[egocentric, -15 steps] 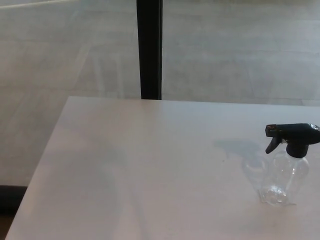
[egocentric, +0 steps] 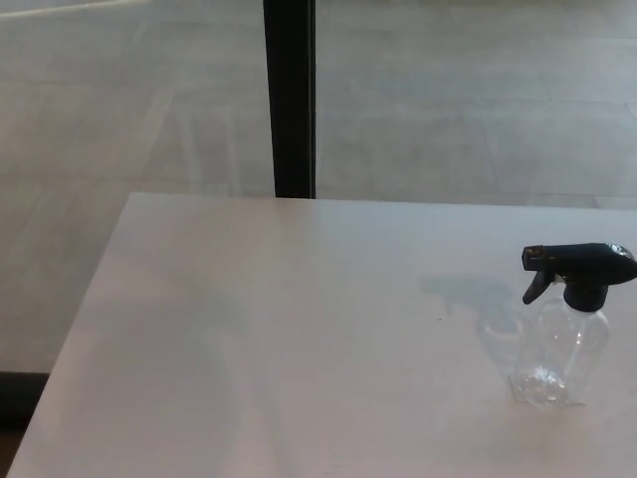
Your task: The robot uses its right hand to grab and lift the lid of the spray bottle kept in the middle of the desk and places the lid on the right side of the bottle
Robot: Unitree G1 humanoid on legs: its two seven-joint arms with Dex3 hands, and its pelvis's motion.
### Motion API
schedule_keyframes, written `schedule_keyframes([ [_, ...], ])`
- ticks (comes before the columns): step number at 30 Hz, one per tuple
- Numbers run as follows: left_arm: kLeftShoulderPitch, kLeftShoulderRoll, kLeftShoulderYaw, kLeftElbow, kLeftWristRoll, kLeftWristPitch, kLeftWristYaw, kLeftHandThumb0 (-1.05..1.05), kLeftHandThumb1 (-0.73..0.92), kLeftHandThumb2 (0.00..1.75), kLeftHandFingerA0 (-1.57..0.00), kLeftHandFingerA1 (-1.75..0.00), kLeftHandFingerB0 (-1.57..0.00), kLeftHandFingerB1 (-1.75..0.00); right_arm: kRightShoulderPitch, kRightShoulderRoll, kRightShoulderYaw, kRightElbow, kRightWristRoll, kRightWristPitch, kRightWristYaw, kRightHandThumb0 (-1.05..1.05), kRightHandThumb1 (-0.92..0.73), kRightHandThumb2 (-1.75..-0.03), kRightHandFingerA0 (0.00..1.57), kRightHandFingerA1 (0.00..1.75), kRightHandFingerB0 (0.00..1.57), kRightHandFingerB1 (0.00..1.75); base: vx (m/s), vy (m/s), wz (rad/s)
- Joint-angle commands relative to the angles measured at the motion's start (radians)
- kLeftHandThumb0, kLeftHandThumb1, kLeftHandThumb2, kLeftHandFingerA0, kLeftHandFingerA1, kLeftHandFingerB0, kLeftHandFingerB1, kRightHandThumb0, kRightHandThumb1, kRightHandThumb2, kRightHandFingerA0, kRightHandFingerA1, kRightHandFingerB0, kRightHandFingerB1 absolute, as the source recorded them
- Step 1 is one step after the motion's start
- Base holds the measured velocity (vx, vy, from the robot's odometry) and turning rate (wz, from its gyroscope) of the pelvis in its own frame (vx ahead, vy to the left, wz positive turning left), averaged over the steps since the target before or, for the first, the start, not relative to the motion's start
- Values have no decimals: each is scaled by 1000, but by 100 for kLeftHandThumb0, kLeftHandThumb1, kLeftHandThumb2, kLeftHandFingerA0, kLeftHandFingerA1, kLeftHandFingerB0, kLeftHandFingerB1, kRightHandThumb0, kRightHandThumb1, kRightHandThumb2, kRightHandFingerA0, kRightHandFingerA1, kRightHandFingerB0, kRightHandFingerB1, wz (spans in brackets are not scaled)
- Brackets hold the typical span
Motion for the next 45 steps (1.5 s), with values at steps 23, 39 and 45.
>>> schedule_keyframes([
  [23,-20,24,-10,2,-6,-25,1,-74,81,64,-58,-54,-42,-41,-247,-98,782,-906,-204,75,463,-79,-66,-60,21,35,20,29,0,0,0],
  [39,-12,25,-11,3,-7,-25,-3,-72,82,64,-56,-55,-42,-42,-265,-229,947,-942,-298,85,535,-83,-67,-67,34,45,32,33,0,0,0],
  [45,-8,24,-18,4,-7,-25,-5,-72,83,65,-57,-57,-42,-42,-314,-268,1022,-925,-398,64,568,-85,-80,-66,35,38,39,32,0,0,0],
])
